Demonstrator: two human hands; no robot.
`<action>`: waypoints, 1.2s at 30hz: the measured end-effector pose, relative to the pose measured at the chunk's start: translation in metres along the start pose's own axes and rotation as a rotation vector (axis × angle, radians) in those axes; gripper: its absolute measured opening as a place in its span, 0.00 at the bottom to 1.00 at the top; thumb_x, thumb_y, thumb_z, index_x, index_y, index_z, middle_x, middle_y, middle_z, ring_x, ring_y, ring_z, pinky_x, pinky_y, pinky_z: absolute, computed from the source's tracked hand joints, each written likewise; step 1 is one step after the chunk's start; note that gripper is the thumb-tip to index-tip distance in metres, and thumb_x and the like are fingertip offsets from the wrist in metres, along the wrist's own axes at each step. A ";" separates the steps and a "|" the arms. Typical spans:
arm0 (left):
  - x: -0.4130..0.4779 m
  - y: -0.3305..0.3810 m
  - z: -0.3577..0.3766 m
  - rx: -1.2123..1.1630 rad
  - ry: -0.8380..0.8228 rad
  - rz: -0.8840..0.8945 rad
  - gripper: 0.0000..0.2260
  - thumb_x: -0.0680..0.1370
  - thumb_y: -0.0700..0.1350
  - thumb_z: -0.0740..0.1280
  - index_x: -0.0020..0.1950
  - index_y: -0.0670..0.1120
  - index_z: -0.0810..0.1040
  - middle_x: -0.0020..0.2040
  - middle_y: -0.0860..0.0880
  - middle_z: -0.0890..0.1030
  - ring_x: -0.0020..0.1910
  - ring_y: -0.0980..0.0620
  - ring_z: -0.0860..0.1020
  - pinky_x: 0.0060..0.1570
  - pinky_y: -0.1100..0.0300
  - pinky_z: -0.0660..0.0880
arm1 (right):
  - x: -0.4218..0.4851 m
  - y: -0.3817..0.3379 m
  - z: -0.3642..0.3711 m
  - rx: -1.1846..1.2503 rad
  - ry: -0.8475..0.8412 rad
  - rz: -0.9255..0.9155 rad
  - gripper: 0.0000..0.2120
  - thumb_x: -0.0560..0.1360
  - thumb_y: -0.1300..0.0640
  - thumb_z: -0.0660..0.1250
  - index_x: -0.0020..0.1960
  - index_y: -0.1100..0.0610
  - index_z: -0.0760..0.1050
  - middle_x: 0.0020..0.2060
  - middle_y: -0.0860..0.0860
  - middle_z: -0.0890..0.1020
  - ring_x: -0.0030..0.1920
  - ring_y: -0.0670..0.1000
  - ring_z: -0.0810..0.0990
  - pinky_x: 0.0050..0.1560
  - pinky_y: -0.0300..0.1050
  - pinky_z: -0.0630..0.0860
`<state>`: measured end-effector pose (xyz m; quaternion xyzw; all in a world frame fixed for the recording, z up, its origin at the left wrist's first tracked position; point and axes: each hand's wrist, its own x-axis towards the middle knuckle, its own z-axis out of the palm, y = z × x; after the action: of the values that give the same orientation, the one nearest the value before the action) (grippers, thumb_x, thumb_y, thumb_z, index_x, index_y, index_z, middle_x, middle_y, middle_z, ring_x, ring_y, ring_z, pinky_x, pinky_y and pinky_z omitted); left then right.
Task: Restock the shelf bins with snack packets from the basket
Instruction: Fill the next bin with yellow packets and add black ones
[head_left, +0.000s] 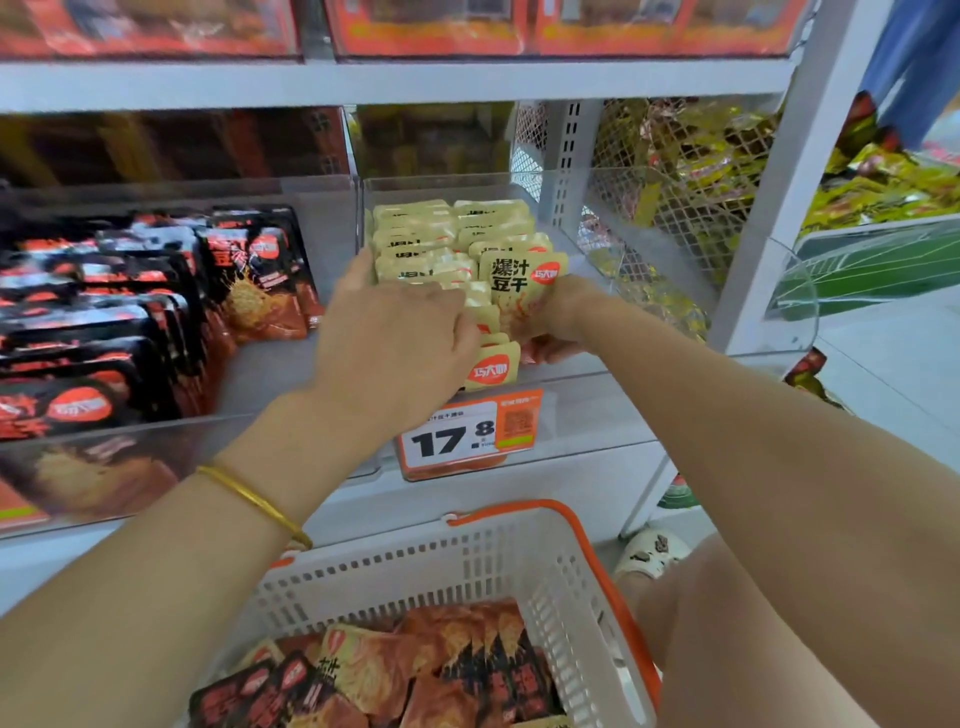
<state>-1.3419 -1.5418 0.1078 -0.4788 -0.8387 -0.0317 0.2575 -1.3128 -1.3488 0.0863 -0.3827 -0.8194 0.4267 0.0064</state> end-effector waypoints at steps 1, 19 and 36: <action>0.000 -0.001 0.000 -0.008 0.000 0.002 0.29 0.76 0.52 0.41 0.45 0.45 0.82 0.41 0.46 0.84 0.48 0.42 0.80 0.61 0.51 0.57 | 0.001 0.000 0.000 -0.002 0.000 -0.008 0.15 0.73 0.61 0.72 0.55 0.68 0.76 0.41 0.61 0.82 0.32 0.54 0.79 0.40 0.49 0.81; -0.160 0.035 0.041 -0.550 -0.074 0.075 0.13 0.73 0.45 0.59 0.49 0.46 0.81 0.52 0.52 0.81 0.52 0.50 0.75 0.53 0.53 0.70 | -0.152 0.046 0.053 -0.085 -0.215 -0.320 0.04 0.75 0.64 0.68 0.45 0.62 0.73 0.36 0.57 0.79 0.34 0.57 0.82 0.40 0.53 0.81; -0.210 0.045 0.110 -0.592 -0.606 0.043 0.13 0.79 0.44 0.58 0.60 0.49 0.78 0.61 0.53 0.77 0.60 0.52 0.73 0.59 0.55 0.69 | -0.143 0.205 0.220 -1.046 -1.191 0.197 0.23 0.80 0.54 0.61 0.72 0.61 0.64 0.58 0.55 0.72 0.60 0.55 0.71 0.64 0.46 0.67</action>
<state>-1.2633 -1.6499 -0.0926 -0.5370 -0.8211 -0.1239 -0.1488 -1.1583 -1.5214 -0.1531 -0.1147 -0.7414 0.1181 -0.6506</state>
